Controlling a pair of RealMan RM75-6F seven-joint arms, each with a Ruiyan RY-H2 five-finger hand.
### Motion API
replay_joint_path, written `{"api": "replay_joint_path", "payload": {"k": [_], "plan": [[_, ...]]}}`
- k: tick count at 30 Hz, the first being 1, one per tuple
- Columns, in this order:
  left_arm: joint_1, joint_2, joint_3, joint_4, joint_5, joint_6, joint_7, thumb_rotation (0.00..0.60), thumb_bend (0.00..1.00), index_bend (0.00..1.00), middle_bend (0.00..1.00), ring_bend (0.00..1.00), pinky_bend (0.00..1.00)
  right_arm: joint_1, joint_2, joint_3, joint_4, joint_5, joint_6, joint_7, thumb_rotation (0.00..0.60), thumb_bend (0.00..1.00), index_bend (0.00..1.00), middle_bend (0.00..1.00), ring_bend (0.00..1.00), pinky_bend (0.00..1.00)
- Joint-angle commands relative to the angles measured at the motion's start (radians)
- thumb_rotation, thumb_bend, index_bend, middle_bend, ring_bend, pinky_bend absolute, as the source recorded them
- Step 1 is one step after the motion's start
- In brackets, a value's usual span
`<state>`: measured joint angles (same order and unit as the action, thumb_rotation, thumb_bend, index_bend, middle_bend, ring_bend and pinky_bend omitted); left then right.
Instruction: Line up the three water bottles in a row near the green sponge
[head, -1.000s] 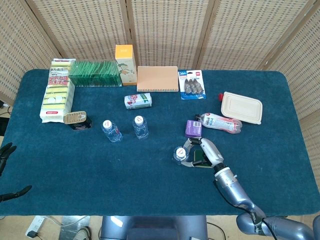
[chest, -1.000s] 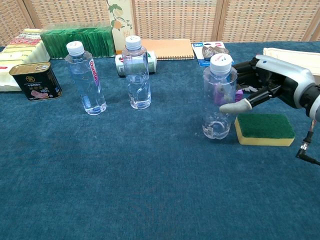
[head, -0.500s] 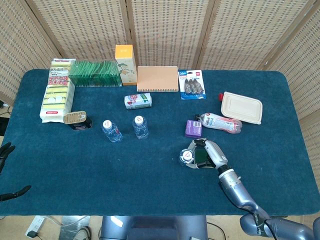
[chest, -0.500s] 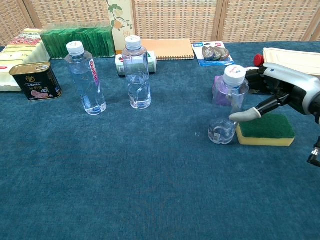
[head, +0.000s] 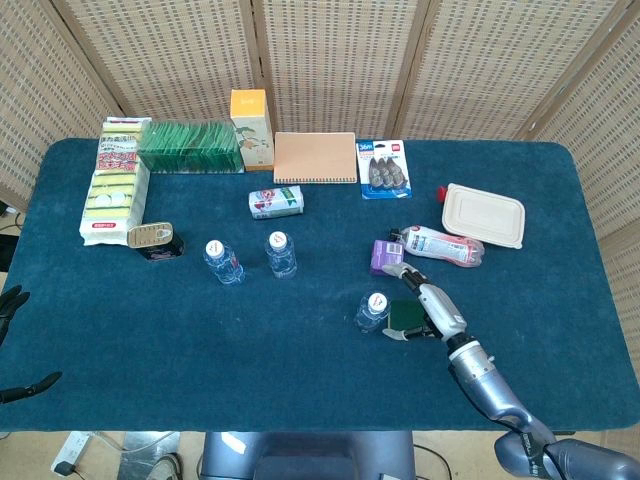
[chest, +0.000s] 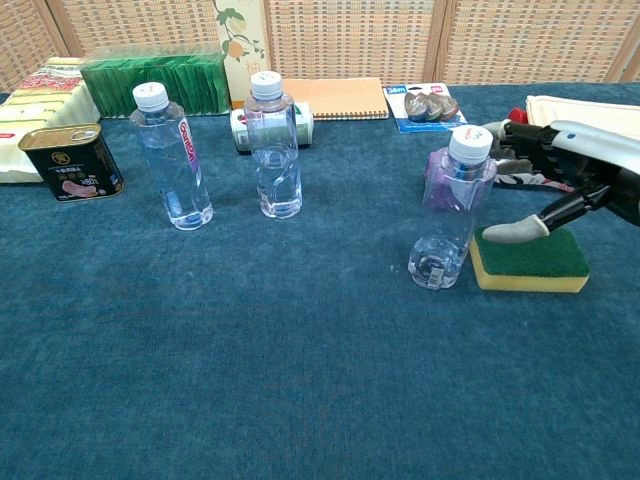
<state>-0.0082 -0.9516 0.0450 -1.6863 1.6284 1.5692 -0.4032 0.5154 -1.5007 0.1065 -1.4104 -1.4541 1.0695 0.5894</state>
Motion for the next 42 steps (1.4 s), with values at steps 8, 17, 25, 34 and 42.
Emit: {"api": "replay_joint_path", "payload": {"k": [8, 17, 25, 34, 42], "plan": [[-0.003, 0.002, -0.003, 0.016, 0.026, 0.024, -0.05, 0.6, 0.06, 0.0, 0.0, 0.0, 0.01, -0.142, 0.351, -0.125, -0.334, -0.006, 0.079, -0.158, 0.6, 0.06, 0.03, 0.0, 0.0, 0.01], [-0.068, -0.001, -0.036, 0.009, 0.06, -0.001, -0.103, 0.6, 0.06, 0.0, 0.0, 0.0, 0.01, -0.275, 0.559, -0.22, -0.504, -0.091, 0.217, -0.194, 0.6, 0.05, 0.03, 0.0, 0.0, 0.01], [-0.167, 0.004, -0.078, -0.024, 0.072, -0.077, -0.175, 0.6, 0.06, 0.0, 0.0, 0.0, 0.01, -0.371, 0.59, -0.256, -0.528, -0.171, 0.34, -0.261, 0.6, 0.05, 0.03, 0.0, 0.0, 0.01], [-0.305, -0.022, -0.144, -0.057, 0.02, -0.211, -0.259, 0.6, 0.06, 0.0, 0.0, 0.0, 0.01, -0.402, 0.591, -0.247, -0.52, -0.177, 0.36, -0.277, 0.6, 0.05, 0.03, 0.0, 0.0, 0.01], [-0.439, -0.111, -0.205, -0.051, -0.04, -0.342, -0.291, 0.6, 0.05, 0.0, 0.0, 0.0, 0.01, -0.406, 0.597, -0.244, -0.524, -0.191, 0.346, -0.26, 0.6, 0.05, 0.03, 0.0, 0.0, 0.01]]}}
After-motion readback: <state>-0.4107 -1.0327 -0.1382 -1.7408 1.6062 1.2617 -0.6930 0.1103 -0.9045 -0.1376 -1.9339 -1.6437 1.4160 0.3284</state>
